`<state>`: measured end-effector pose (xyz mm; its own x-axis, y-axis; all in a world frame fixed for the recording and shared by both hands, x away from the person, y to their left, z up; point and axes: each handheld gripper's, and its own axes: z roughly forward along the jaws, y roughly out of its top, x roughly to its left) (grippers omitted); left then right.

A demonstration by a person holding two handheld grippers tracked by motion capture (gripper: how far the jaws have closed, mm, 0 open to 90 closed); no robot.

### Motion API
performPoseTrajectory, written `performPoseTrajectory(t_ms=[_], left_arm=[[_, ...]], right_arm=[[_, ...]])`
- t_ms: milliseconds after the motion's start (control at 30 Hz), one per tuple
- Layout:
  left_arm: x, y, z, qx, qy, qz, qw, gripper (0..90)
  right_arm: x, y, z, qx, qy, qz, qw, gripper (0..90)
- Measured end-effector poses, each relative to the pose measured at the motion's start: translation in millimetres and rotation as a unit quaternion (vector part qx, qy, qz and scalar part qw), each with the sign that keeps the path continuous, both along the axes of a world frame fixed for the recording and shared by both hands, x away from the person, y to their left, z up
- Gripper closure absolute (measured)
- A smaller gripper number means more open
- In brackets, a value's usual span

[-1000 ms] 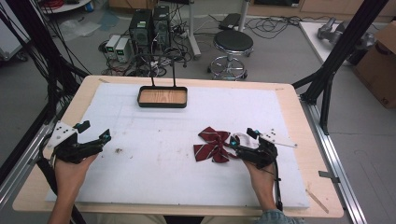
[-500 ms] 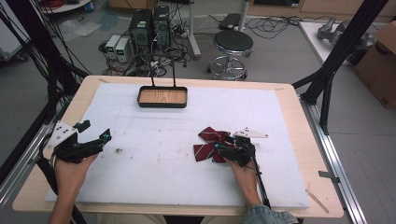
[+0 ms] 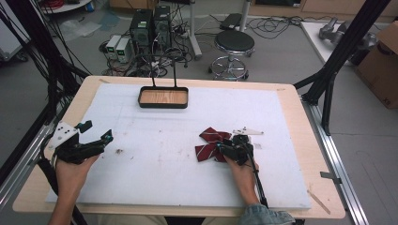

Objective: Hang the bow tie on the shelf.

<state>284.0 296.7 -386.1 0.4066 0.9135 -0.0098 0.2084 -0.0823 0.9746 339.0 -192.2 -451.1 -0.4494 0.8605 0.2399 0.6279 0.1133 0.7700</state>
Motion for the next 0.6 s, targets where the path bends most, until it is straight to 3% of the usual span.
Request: performPoseTrajectory(t_ms=[100,267,400,600], left_arm=[[0.0,-0.7,0.0,0.0,-0.001,0.0,1.0,18.2],[-0.4,-0.7,0.7,-0.001,-0.002,-0.001,1.0,18.3],[-0.7,0.3,1.4,-0.001,-0.003,-0.001,1.0,18.3],[0.8,0.6,0.4,-0.002,-0.003,0.0,1.0,18.3]], right_arm=[[-0.4,5.9,0.3,-0.032,-0.005,-0.001,0.9995,61.2],[-1.7,13.9,1.1,-0.081,-0.015,-0.01,0.9966,71.4],[-0.7,11.7,1.6,-0.072,-0.014,-0.013,0.9972,73.7],[2.0,8.6,15.6,-0.025,-0.054,-0.001,0.9982,74.1]])
